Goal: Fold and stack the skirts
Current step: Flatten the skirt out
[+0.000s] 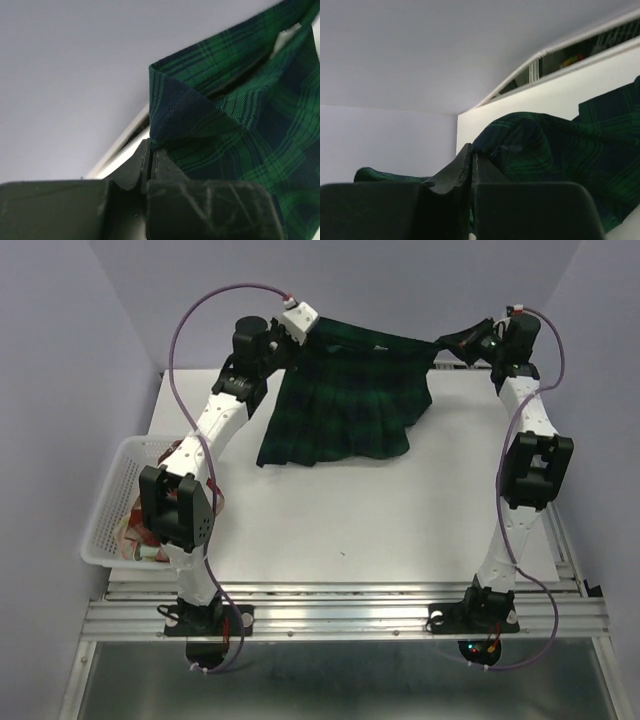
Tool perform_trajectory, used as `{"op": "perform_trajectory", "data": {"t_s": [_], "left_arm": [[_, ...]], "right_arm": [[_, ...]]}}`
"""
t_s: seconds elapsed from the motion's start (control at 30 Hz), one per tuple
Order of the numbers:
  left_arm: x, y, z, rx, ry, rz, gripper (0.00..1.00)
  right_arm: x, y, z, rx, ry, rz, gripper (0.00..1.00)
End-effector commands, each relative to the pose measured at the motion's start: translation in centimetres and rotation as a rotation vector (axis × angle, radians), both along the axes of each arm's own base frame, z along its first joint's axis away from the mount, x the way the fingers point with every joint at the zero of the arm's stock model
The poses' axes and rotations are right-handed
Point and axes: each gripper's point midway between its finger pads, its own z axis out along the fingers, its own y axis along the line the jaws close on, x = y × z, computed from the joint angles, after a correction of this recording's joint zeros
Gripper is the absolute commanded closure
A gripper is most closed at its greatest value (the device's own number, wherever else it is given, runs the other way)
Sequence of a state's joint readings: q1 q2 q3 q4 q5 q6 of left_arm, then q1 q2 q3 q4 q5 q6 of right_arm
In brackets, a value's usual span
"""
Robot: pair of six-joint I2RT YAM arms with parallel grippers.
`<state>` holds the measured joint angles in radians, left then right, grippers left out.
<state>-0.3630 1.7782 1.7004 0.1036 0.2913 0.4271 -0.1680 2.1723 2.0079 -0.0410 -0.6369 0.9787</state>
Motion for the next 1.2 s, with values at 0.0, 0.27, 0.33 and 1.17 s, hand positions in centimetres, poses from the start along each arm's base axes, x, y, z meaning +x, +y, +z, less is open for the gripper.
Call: {"op": "perform_trajectory", "data": {"t_s": [0.0,0.27,0.33,1.17], "left_arm": [[0.0,3.5,16.6,-0.047,-0.427,0.063,1.00],[-5.1,5.6,19.8,0.051,-0.648,0.044,1.00],[-6.5,4.9,14.2,0.166,-0.600,-0.042,1.00],[-34.6,-9.3,-20.7,0.456,0.057,-0.874,0.60]], "right_arm": [[0.4,-1.8,13.2,-0.062,-0.383,-0.083,0.99],[-4.8,0.4,23.0,-0.111,-0.628,0.017,0.99],[-5.2,0.7,20.3,-0.143,-0.577,0.046,0.99],[-21.1,-4.8,-18.2,-0.727,0.426,0.108,0.98]]}}
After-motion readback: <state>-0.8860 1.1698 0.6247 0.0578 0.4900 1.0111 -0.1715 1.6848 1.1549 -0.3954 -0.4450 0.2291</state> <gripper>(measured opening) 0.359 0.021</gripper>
